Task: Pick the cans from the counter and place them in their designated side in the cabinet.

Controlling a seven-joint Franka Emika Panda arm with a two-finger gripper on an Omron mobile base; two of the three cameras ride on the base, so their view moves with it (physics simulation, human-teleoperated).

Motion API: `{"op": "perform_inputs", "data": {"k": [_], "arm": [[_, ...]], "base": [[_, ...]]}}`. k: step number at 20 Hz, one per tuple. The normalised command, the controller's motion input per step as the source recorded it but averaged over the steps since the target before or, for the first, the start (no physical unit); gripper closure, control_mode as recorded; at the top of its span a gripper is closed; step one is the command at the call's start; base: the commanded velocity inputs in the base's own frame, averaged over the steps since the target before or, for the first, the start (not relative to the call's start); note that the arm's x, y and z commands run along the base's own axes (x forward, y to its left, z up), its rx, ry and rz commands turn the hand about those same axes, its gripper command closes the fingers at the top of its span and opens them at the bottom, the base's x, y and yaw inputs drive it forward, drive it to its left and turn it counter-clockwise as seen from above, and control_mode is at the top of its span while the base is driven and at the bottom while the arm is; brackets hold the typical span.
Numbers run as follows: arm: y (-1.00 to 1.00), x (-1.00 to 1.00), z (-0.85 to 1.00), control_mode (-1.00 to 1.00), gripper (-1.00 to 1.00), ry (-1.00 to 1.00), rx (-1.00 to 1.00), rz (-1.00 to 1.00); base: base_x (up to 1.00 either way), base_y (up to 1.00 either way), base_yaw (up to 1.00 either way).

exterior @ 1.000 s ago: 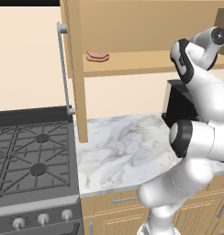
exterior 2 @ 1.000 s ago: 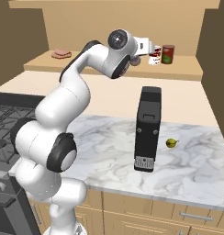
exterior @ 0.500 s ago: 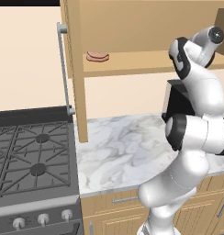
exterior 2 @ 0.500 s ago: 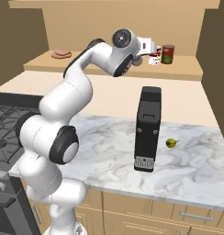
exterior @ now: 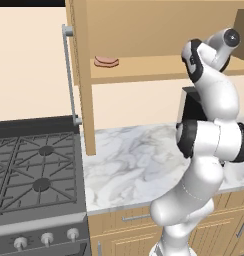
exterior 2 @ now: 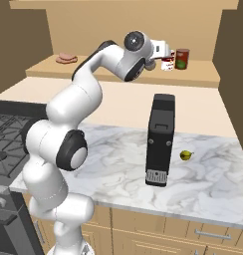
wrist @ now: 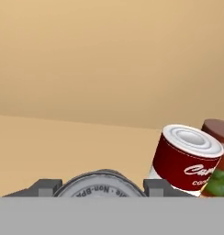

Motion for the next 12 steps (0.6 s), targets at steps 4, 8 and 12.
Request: {"op": "perform_inputs", "data": {"k": [4,8,12], "arm": [[-0.05,0.24,-0.08,-1.0,1.0,0.0,0.0,0.0],[-0.05,0.24,-0.12,-1.0,1.0,0.0,0.0,0.0],[-0.05,0.2,-0.05,-1.0,1.0,0.0,0.0,0.0]], "base": [[0.0,0.0,0.0],[0.0,0.0,0.0],[0.0,0.0,0.0]]}}
